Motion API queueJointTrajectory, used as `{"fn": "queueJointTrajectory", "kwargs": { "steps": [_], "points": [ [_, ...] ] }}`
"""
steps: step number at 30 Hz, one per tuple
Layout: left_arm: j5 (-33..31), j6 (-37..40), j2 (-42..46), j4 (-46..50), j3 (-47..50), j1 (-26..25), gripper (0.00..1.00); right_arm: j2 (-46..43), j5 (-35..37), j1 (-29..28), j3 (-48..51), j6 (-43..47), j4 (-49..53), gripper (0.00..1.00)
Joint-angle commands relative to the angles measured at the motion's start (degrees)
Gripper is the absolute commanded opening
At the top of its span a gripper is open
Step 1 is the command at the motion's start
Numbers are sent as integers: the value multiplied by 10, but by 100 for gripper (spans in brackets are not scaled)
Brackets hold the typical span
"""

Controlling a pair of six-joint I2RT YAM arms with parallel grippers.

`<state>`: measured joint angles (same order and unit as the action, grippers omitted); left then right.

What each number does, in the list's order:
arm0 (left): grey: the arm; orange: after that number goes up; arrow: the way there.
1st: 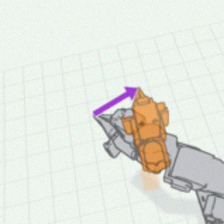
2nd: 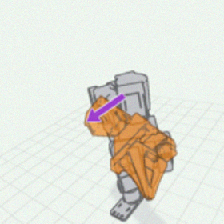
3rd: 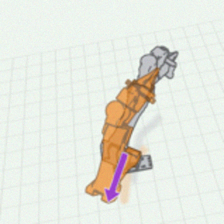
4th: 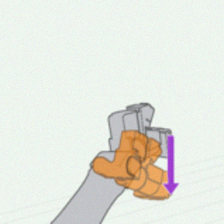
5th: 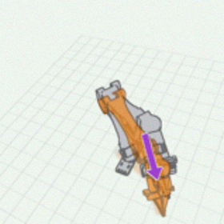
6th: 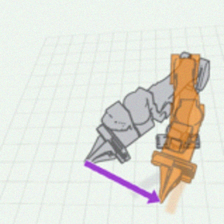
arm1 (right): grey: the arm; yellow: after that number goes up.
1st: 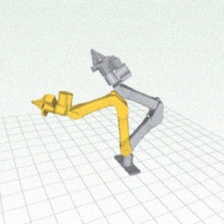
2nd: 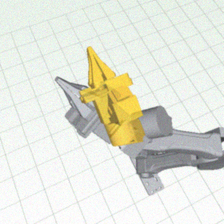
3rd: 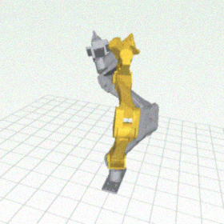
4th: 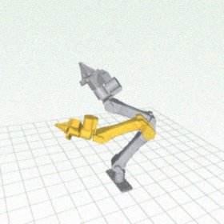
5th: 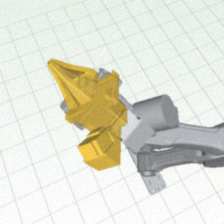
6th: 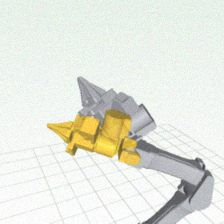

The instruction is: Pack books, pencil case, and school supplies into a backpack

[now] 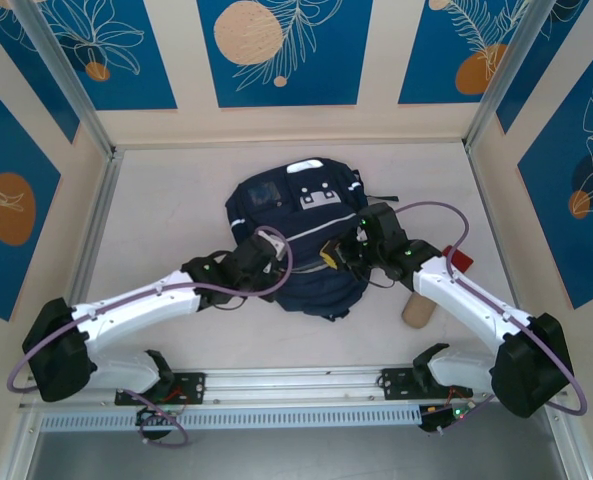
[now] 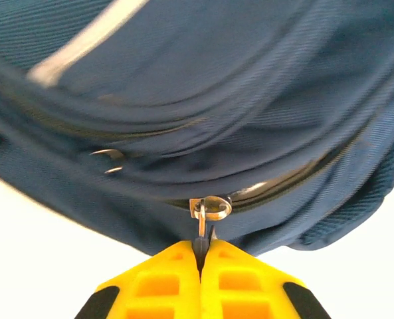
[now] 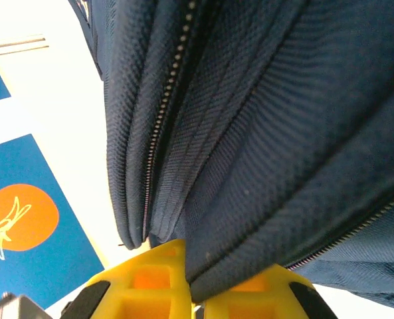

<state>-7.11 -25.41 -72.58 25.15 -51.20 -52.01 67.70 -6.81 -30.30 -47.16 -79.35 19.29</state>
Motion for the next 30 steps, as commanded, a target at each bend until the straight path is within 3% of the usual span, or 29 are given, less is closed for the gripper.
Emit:
{"fn": "queueJointTrajectory", "kwargs": {
  "steps": [1,8,18,30],
  "points": [
    [-24,18,38,43,20,41,0,-12,40,4,-18,35,53,6],
    [-3,60,13,-2,19,114,0,0,22,4,-24,41,42,5],
    [69,135,-116,-26,-47,218,0,16,-18,9,-29,53,29,4],
    [-20,78,-89,7,-17,314,0,157,-87,-30,-105,99,-41,6]
  ]
}}
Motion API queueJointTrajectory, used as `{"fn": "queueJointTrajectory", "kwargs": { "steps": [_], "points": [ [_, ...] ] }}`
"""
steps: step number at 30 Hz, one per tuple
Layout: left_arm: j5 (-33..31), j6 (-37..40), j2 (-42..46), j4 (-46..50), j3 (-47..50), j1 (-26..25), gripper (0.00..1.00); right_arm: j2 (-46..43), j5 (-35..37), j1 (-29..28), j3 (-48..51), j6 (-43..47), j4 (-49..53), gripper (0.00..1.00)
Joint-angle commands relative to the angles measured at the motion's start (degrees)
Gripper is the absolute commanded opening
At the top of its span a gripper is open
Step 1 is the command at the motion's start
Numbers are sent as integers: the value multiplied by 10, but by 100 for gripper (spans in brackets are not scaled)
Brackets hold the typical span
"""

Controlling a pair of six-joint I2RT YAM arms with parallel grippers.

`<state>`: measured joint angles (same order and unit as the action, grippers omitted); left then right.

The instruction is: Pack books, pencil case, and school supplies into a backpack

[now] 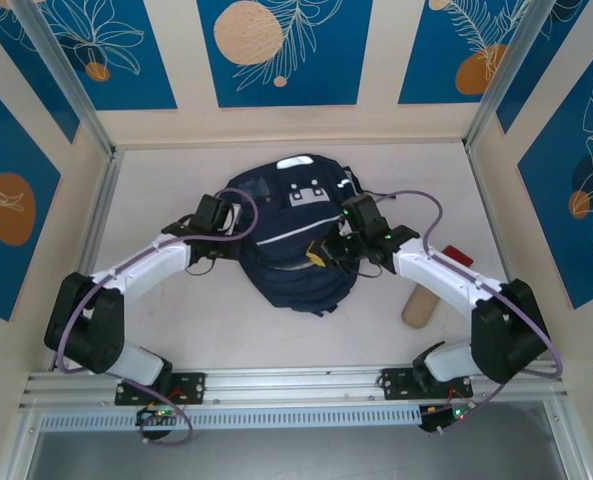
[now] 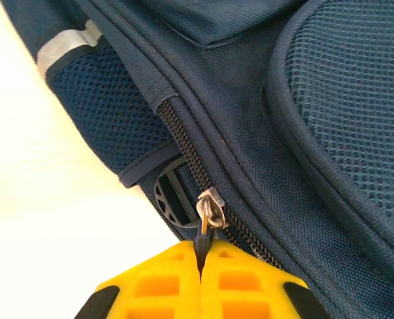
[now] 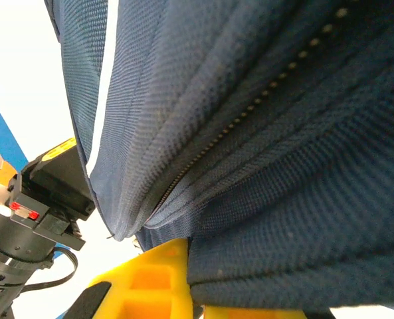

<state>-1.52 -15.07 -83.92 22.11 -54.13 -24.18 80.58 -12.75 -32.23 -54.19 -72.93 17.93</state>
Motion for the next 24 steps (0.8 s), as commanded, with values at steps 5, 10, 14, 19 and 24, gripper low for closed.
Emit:
{"fn": "queueJointTrajectory", "kwargs": {
  "steps": [5,10,14,19,24],
  "points": [
    [-104,-48,47,52,36,78,0,103,-45,-36,-109,78,-7,23],
    [-97,-54,64,63,42,108,13,98,-14,-51,-144,140,56,57],
    [-88,-76,81,90,30,114,38,58,71,-46,-158,195,157,66],
    [-59,-112,123,131,8,114,68,-21,198,-8,-122,247,257,76],
    [-48,-119,162,167,-10,115,81,-71,276,90,-66,295,325,84]
  ]
}}
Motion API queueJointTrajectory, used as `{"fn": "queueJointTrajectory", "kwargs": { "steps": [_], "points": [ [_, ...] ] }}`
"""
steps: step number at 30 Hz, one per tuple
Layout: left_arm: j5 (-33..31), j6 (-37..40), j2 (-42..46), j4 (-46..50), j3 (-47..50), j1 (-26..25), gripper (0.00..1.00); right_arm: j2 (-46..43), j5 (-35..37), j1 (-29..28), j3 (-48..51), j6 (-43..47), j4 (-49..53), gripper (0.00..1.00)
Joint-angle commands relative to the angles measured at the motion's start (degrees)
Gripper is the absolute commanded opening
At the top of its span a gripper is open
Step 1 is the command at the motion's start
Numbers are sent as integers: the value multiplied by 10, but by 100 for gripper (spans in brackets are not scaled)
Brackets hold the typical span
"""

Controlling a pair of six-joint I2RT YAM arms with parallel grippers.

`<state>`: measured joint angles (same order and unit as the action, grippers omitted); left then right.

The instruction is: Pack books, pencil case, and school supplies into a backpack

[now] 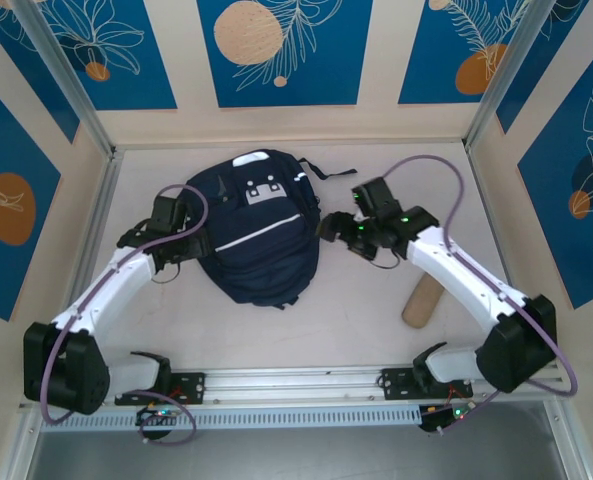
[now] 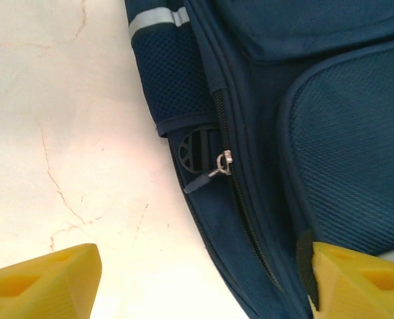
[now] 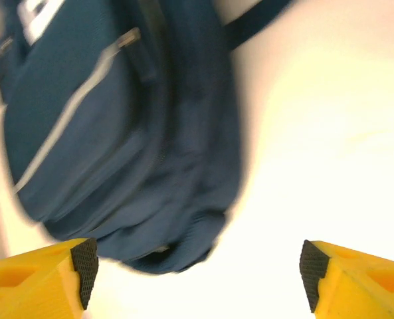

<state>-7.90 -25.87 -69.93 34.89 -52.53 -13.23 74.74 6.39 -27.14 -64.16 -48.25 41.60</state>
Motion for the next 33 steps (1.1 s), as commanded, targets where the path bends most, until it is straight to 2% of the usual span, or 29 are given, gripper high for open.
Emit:
{"fn": "queueJointTrajectory", "kwargs": {
  "steps": [1,6,9,14,22,26,33],
  "points": [
    [20,-11,28,49,-31,6,83,-21,98,64,45,57,100,86],
    [27,-4,56,70,-39,6,93,-63,161,181,120,67,126,97],
    [31,9,71,69,-37,6,100,-90,152,249,168,60,122,99],
    [42,18,81,62,-34,6,100,-106,87,319,231,56,85,99],
    [59,22,85,63,-39,6,100,-53,42,332,250,45,56,99],
    [71,24,86,62,-40,6,100,-15,4,325,253,40,48,91],
    [89,27,85,69,-49,6,100,-4,11,302,254,32,42,79]
  ]
}}
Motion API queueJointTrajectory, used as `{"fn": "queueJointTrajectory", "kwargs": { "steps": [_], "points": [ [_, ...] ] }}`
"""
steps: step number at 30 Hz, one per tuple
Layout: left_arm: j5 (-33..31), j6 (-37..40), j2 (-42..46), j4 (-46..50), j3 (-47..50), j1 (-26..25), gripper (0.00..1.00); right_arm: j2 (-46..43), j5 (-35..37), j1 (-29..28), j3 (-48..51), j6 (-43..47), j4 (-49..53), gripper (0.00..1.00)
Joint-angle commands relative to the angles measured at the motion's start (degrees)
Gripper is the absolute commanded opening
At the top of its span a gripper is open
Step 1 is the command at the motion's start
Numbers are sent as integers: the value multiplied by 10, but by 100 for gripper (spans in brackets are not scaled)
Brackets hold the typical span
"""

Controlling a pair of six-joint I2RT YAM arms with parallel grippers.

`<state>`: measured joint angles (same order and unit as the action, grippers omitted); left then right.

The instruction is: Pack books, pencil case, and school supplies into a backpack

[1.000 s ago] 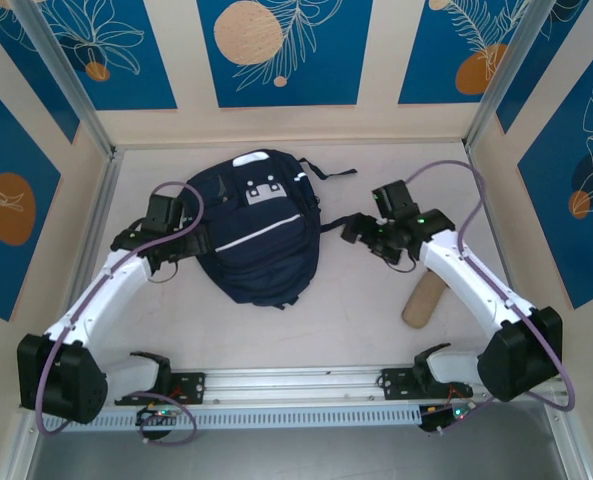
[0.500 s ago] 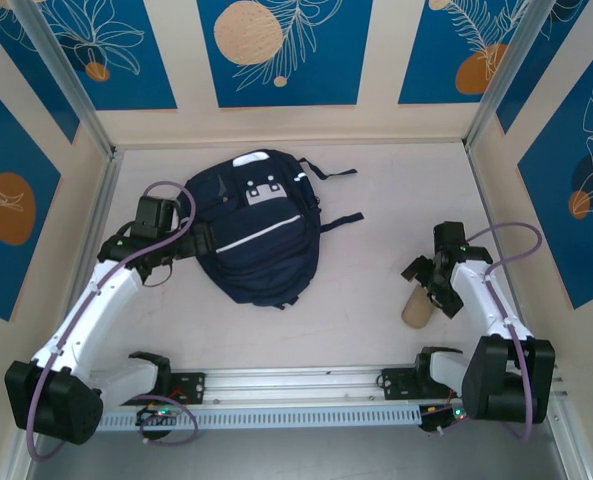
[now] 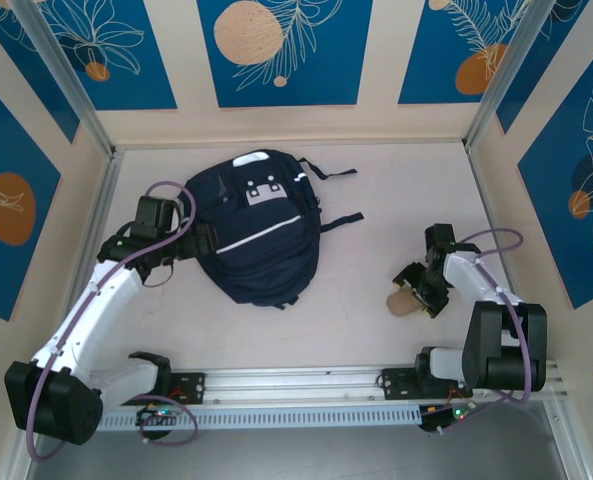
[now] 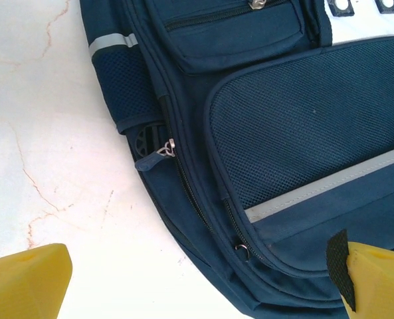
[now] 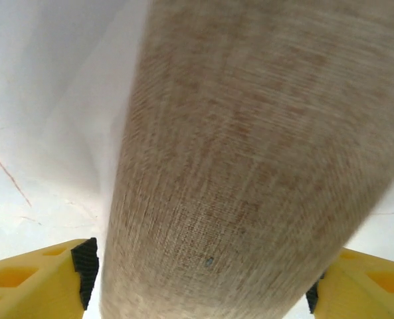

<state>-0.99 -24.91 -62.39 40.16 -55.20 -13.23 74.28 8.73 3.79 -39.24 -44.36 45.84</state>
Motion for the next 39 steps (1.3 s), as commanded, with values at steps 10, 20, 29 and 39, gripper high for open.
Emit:
{"fn": "queueJointTrajectory", "kwargs": {
  "steps": [10,20,29,39],
  "points": [
    [57,10,9,10,-21,4,100,31,-29,-21,-4,-8,-14,76],
    [135,38,-31,-16,-35,-20,96,2,-72,-38,-12,18,-32,50],
    [28,172,-149,-19,-111,-164,85,-50,-95,-88,-41,25,-39,49],
    [-40,308,-330,38,-226,-233,62,-68,-105,-107,-51,14,-36,49]
  ]
}}
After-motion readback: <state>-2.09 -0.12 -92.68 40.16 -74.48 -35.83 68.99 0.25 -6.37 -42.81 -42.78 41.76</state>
